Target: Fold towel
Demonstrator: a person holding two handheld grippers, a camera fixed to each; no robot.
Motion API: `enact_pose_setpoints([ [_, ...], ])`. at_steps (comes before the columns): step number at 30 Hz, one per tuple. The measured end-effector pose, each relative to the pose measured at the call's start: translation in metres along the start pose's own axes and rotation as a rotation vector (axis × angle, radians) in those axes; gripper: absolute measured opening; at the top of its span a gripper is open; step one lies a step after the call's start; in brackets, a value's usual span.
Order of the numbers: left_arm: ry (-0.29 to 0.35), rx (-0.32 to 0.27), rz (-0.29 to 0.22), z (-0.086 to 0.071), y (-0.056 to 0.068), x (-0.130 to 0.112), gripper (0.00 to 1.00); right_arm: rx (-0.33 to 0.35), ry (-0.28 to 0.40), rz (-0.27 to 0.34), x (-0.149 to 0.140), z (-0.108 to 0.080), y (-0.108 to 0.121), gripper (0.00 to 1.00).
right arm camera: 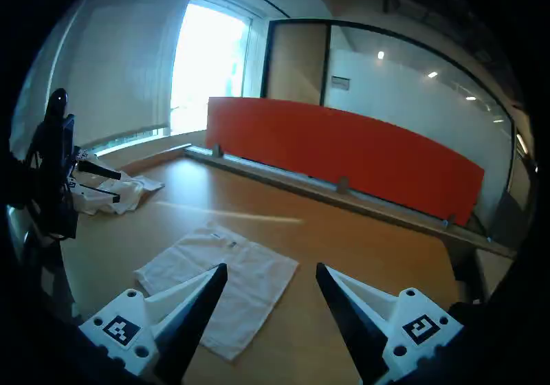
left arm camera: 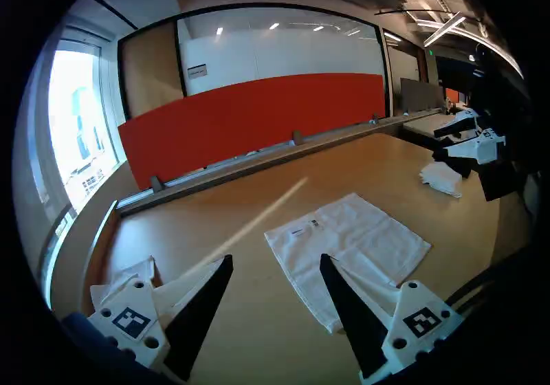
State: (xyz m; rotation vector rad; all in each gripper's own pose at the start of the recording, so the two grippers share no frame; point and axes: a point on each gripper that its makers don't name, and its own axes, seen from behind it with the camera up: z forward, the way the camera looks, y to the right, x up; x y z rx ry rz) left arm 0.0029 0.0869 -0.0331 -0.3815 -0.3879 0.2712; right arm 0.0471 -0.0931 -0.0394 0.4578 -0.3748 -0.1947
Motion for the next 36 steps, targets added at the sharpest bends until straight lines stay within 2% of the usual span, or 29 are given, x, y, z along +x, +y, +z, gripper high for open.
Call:
enact_pose_setpoints([
  [12, -0.078, -0.033, -0.042, 0.013, 0.015, -0.045, 0.94, 0.024, -0.077, -0.003, -0.049, 0.007, -0.010, 1.00],
  [24, -0.178, -0.086, -0.033, 0.029, 0.036, -0.095, 0.94, 0.057, -0.168, 0.003, -0.103, 0.018, -0.025, 1.00],
  [36, -0.260, -0.120, -0.050, 0.038, 0.048, -0.135, 0.94, 0.091, -0.255, 0.002, -0.150, 0.027, -0.039, 0.99],
])
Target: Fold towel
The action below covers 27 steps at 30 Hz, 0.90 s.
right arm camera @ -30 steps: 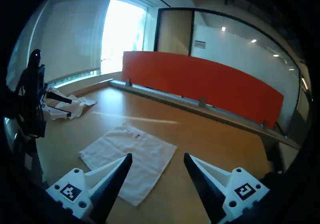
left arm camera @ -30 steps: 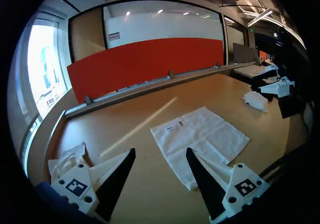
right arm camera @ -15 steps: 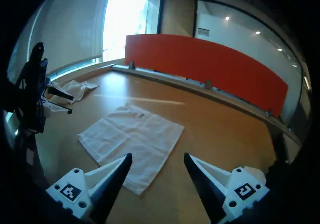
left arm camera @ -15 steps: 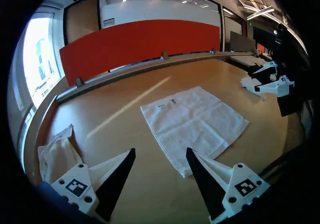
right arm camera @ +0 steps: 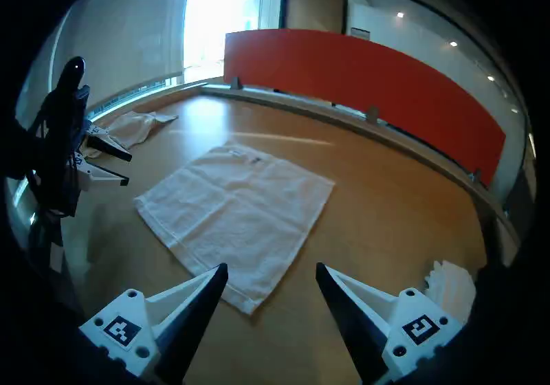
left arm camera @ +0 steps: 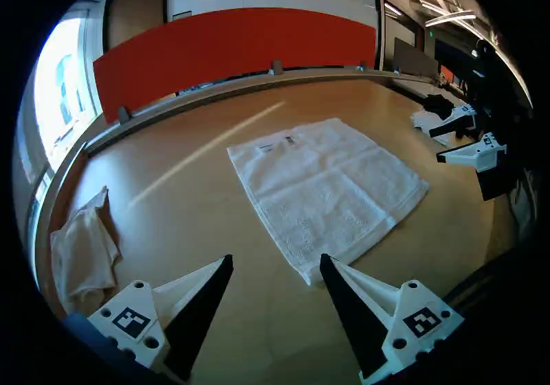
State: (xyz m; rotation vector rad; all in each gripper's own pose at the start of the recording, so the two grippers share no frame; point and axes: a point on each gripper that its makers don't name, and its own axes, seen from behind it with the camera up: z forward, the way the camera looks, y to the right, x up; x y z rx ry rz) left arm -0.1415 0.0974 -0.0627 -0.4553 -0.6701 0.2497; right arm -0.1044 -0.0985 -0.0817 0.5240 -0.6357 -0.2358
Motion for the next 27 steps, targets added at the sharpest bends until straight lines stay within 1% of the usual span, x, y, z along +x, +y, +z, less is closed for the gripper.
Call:
enact_pose_setpoints([
  [6, -0.056, -0.036, 0.012, 0.010, 0.011, -0.020, 0.94, 0.015, -0.043, -0.006, -0.019, 0.008, -0.005, 1.00],
  [9, -0.075, -0.045, 0.022, 0.014, 0.015, -0.026, 0.94, 0.021, -0.068, -0.014, -0.029, 0.011, -0.007, 0.99],
  [15, -0.096, -0.059, 0.034, 0.019, 0.021, -0.032, 0.94, 0.041, -0.103, -0.022, -0.044, 0.015, -0.013, 0.94],
  [21, -0.113, -0.071, 0.037, 0.022, 0.027, -0.037, 0.94, 0.053, -0.120, -0.013, -0.052, 0.018, -0.016, 0.91],
  [23, -0.120, -0.078, 0.042, 0.023, 0.030, -0.039, 0.93, 0.060, -0.125, -0.008, -0.054, 0.019, -0.017, 0.88],
  [25, -0.128, -0.086, 0.047, 0.024, 0.033, -0.041, 0.89, 0.066, -0.131, -0.005, -0.055, 0.020, -0.019, 0.82],
  [27, -0.137, -0.094, 0.052, 0.025, 0.037, -0.042, 0.83, 0.071, -0.136, -0.002, -0.057, 0.021, -0.020, 0.76],
])
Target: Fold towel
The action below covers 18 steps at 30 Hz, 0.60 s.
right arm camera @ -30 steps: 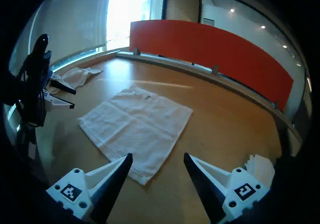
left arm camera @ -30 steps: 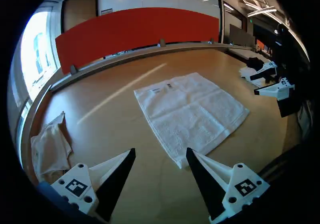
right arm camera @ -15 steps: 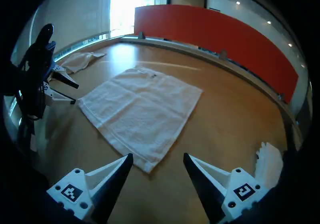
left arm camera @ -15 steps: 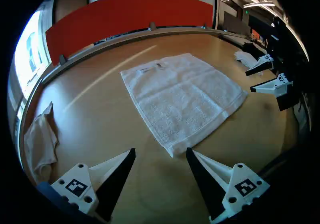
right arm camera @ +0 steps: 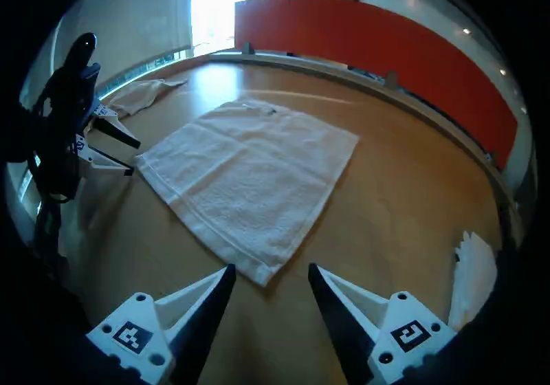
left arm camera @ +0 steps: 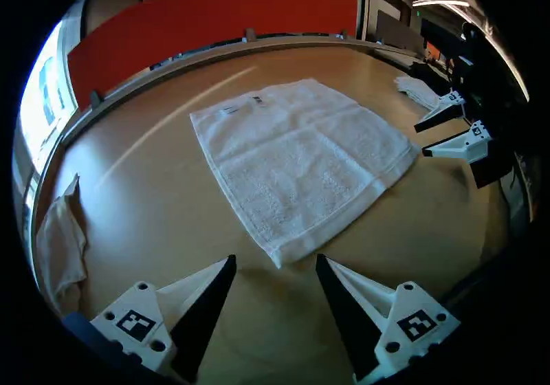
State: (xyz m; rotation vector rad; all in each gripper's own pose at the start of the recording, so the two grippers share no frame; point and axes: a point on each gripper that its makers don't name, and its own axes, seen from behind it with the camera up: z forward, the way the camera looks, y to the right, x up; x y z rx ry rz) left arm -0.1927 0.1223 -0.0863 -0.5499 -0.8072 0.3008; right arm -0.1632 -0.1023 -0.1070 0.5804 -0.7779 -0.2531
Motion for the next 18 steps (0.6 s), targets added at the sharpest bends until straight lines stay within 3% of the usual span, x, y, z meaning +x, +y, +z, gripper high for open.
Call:
enact_pose_setpoints([
  [8, -0.018, -0.002, -0.002, 0.005, 0.004, 0.004, 0.70, 0.018, -0.020, 0.002, -0.006, 0.003, -0.002, 0.59],
  [18, -0.019, 0.009, -0.009, 0.005, 0.005, 0.003, 0.59, 0.033, -0.035, 0.008, -0.011, 0.007, -0.005, 0.49],
])
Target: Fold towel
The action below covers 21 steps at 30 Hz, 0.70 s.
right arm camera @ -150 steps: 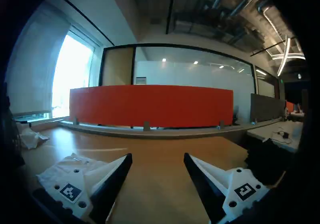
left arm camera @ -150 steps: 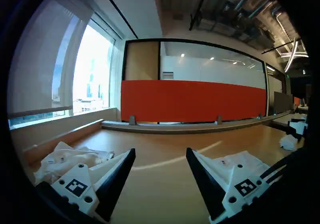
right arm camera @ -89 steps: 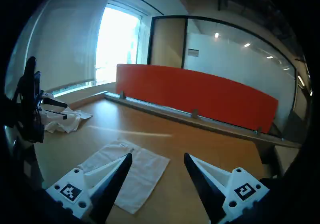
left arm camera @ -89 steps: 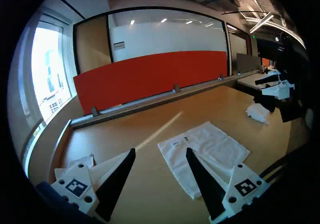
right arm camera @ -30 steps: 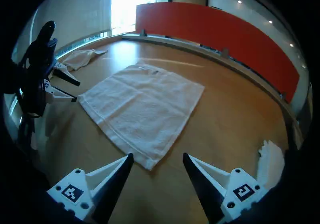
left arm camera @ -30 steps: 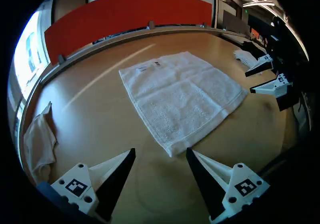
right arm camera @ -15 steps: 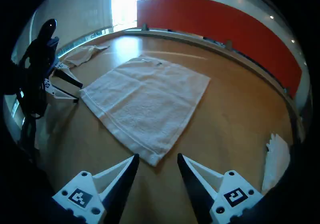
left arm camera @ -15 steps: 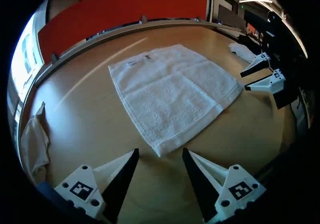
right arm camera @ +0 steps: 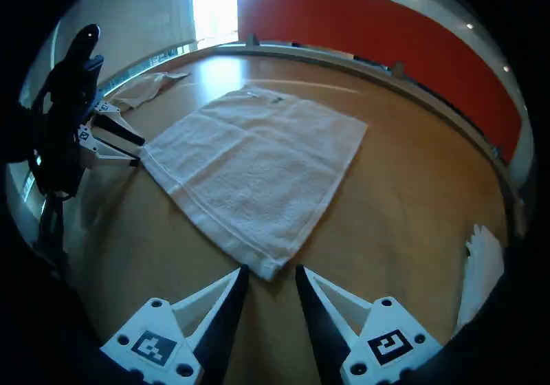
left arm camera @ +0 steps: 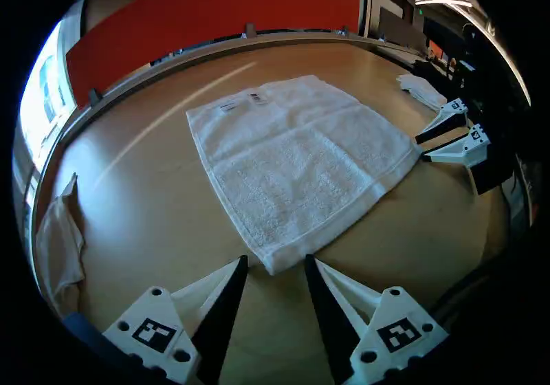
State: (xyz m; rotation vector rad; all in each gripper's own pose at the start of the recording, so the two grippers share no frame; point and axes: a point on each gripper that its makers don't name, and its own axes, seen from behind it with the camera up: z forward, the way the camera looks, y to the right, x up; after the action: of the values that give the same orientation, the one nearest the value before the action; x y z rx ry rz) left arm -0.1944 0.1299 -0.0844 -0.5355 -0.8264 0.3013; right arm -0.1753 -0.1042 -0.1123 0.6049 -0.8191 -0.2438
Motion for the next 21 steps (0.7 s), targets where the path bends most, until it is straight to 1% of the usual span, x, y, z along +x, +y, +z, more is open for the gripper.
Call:
enact_pose_setpoints([
  [2, 0.000, -0.001, 0.001, 0.0004, 0.0014, -0.0001, 0.54, -0.002, 0.000, 0.001, -0.0001, -0.0001, 0.0011, 0.47],
  [5, 0.000, 0.000, 0.002, 0.0003, 0.0029, 0.0003, 0.51, -0.008, 0.001, 0.005, -0.0001, -0.0003, 0.0033, 0.38],
  [8, -0.001, 0.002, 0.000, 0.0000, 0.0032, 0.0005, 0.45, -0.010, 0.000, 0.012, 0.0000, -0.0005, 0.0045, 0.32],
  [12, -0.004, 0.006, -0.005, 0.0003, 0.0026, 0.0007, 0.38, -0.010, 0.000, 0.015, 0.0004, 0.0001, 0.0045, 0.32],
  [18, -0.004, 0.004, -0.001, 0.0003, 0.0021, 0.0005, 0.38, -0.014, 0.000, 0.006, 0.0008, 0.0012, 0.0044, 0.31],
  [21, -0.005, 0.003, 0.000, 0.0006, 0.0025, 0.0004, 0.36, -0.010, -0.001, 0.007, 0.0010, 0.0016, 0.0039, 0.21],
])
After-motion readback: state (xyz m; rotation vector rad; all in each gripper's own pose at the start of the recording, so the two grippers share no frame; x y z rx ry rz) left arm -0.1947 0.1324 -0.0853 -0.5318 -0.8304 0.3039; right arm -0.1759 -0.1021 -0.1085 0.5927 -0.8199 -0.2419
